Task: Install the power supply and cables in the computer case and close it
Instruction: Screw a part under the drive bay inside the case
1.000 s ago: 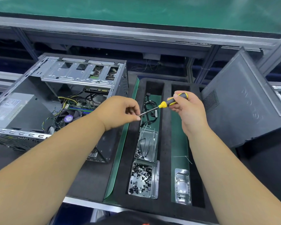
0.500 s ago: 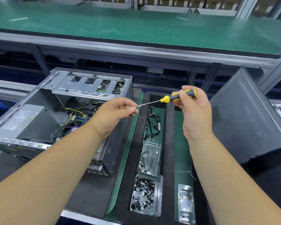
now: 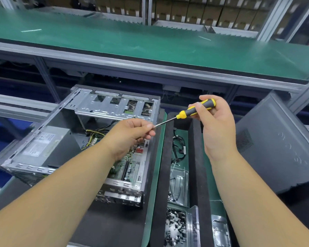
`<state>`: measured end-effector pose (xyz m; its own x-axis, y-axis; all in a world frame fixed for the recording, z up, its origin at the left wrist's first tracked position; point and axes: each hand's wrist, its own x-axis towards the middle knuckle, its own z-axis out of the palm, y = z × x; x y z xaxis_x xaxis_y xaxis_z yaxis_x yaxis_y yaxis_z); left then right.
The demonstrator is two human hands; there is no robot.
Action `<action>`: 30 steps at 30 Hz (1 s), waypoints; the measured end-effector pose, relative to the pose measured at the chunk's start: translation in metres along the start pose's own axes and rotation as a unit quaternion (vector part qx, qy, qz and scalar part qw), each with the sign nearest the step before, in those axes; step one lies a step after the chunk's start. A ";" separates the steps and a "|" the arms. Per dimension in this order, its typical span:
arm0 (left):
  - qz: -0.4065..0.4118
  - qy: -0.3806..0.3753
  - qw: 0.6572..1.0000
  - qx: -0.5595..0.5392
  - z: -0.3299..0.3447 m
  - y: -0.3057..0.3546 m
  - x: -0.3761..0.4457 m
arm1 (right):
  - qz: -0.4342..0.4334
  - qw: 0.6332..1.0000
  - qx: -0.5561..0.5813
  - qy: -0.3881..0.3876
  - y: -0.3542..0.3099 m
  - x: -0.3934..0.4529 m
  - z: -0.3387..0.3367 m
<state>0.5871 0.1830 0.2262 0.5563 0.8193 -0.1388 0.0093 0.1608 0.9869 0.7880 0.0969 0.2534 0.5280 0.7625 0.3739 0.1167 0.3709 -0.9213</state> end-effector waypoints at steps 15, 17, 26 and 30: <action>-0.191 0.019 0.952 -0.238 -0.088 0.020 0.020 | -0.066 0.981 -0.147 -0.111 -0.017 0.006 0.102; -0.203 0.013 0.946 -0.253 -0.087 0.021 0.026 | -0.069 0.982 -0.150 -0.095 -0.018 0.009 0.107; -0.223 0.003 0.938 -0.264 -0.072 0.008 0.057 | -0.083 0.979 -0.185 0.025 -0.008 0.026 0.111; -0.248 -0.007 0.944 -0.220 -0.072 0.001 0.067 | -0.076 0.975 -0.206 0.032 0.002 0.036 0.105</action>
<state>0.5646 0.2775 0.2119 0.5860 0.5765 -0.5694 -0.0731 0.7375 0.6714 0.7192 0.1806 0.2758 0.5279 0.6759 0.5143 0.5195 0.2221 -0.8251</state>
